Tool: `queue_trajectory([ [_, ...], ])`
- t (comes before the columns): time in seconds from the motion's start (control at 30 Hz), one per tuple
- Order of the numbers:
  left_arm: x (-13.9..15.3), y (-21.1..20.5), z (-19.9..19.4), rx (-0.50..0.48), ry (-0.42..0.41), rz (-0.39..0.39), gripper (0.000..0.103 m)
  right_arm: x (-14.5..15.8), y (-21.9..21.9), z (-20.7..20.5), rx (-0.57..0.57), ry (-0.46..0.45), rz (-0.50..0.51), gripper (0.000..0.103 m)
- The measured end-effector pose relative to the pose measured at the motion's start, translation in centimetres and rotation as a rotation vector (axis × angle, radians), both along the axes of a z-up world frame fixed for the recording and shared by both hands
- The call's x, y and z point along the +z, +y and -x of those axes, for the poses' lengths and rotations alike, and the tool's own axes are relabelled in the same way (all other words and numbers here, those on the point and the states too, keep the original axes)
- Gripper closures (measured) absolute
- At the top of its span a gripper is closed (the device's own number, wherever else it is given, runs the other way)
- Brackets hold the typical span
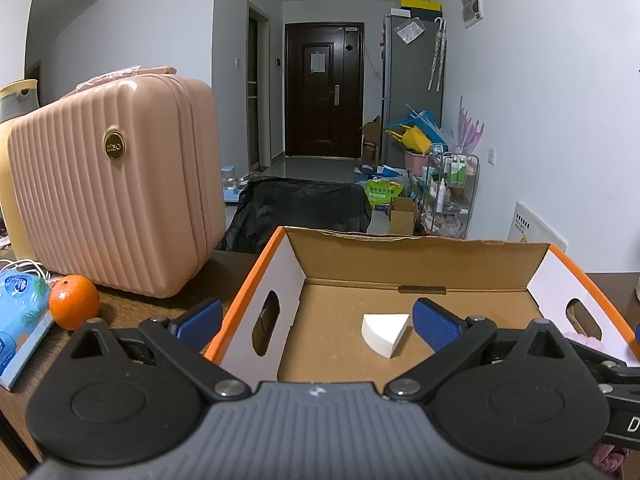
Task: Organize soft objects
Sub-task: 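Withdraw both grippers from the box back over the table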
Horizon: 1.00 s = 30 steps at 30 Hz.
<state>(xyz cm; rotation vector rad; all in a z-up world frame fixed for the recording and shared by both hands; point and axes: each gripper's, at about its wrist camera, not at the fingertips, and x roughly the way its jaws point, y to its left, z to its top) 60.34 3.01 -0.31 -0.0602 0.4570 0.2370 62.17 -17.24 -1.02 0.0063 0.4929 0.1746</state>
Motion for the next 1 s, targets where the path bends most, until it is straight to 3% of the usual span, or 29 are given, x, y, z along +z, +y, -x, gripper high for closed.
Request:
queue_trajectory([
  [0.5,1.5,-0.2,1.4,-0.010,0.000,-0.060,0.000,1.4,-0.6,2.1,-0.025,-0.027,-0.003,0.000],
  [1.0,4.4,0.4,6.2,-0.015,-0.026,-0.094,0.000,2.4,-1.5,6.3,-0.036,-0.041,-0.029,0.000],
])
